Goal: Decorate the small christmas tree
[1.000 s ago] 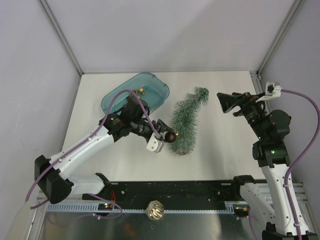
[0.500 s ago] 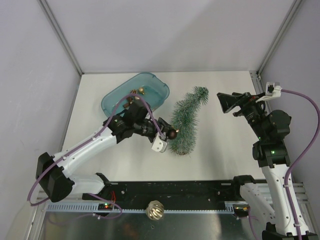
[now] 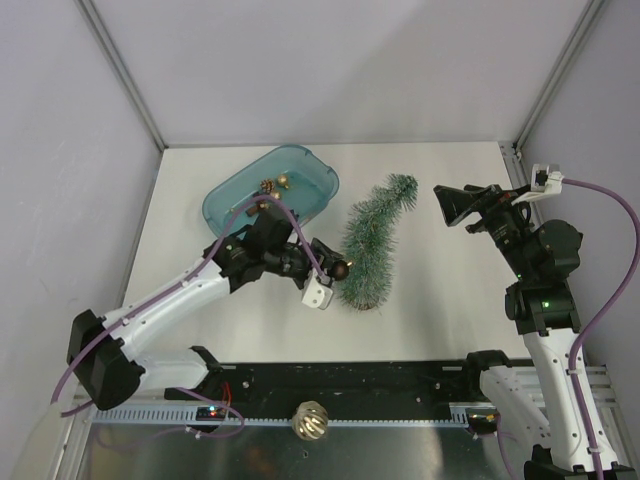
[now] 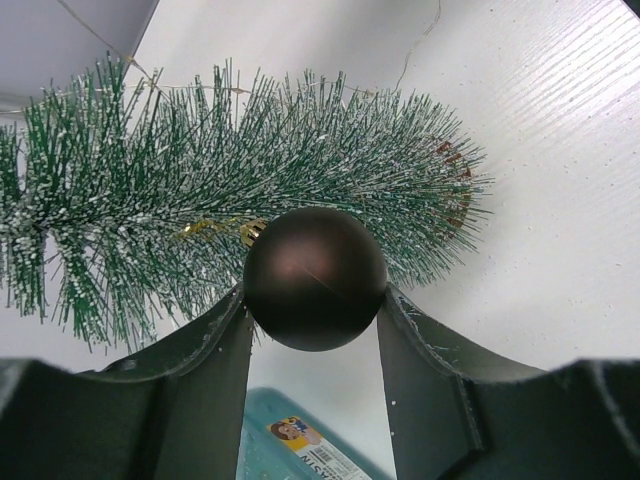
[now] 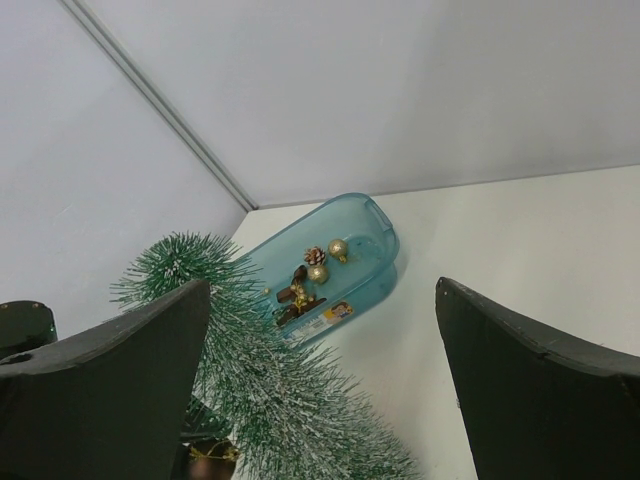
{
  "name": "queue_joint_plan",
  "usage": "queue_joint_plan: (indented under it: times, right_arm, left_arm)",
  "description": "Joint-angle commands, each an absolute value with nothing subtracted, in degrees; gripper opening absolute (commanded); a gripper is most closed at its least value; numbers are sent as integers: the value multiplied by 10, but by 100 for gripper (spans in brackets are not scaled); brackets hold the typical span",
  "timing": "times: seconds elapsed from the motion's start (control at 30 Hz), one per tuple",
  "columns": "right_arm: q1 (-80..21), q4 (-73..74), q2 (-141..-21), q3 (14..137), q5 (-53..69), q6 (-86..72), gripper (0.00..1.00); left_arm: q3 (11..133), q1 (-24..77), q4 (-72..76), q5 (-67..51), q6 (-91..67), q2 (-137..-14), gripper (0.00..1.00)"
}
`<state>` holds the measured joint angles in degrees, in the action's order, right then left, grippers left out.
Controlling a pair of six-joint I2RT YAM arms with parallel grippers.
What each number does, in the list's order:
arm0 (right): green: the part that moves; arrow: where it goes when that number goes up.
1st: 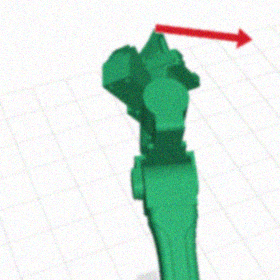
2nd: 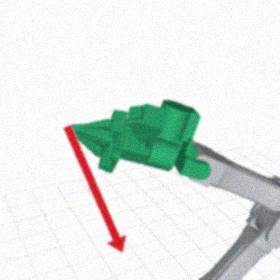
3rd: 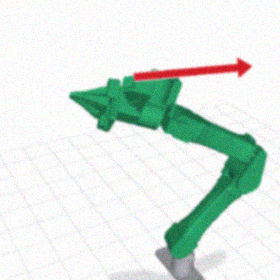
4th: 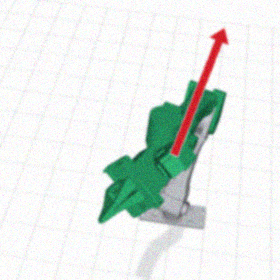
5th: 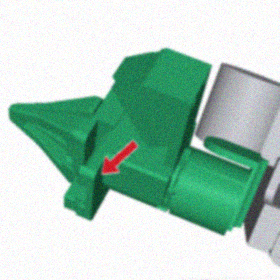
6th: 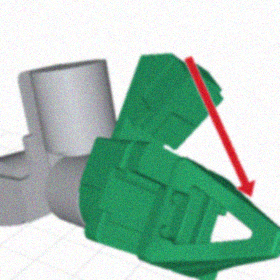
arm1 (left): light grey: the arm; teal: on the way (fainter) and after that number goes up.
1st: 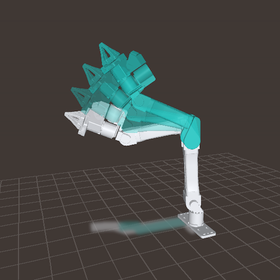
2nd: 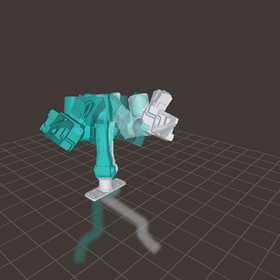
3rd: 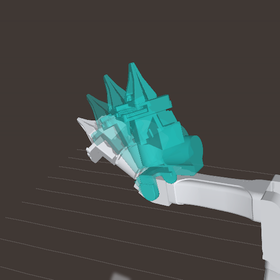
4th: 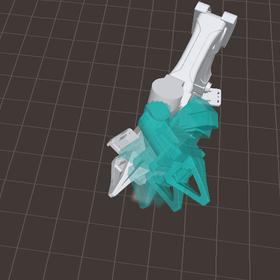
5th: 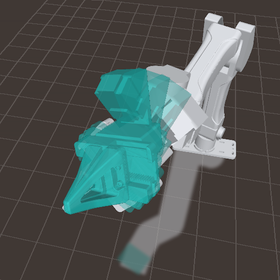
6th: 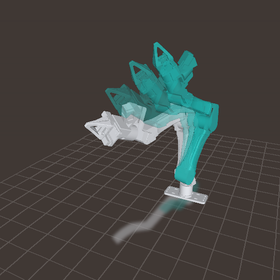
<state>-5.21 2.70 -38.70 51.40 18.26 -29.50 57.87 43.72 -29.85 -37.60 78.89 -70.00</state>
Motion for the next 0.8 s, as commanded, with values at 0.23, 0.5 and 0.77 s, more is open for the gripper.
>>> queue_joint_plan:
  times: [0.23,0.5,0.77]
  right_arm:
    - [-53,5,-380,515,185,-294,99]
    - [-53,-13,-378,516,184,-294,99]
    - [-52,-12,-375,515,185,-294,100]
  left_arm:
    - [640,440,-339,-373,780,-665,0]
    - [684,440,-416,-391,786,-665,0]
    - [671,441,-418,-379,806,-663,0]
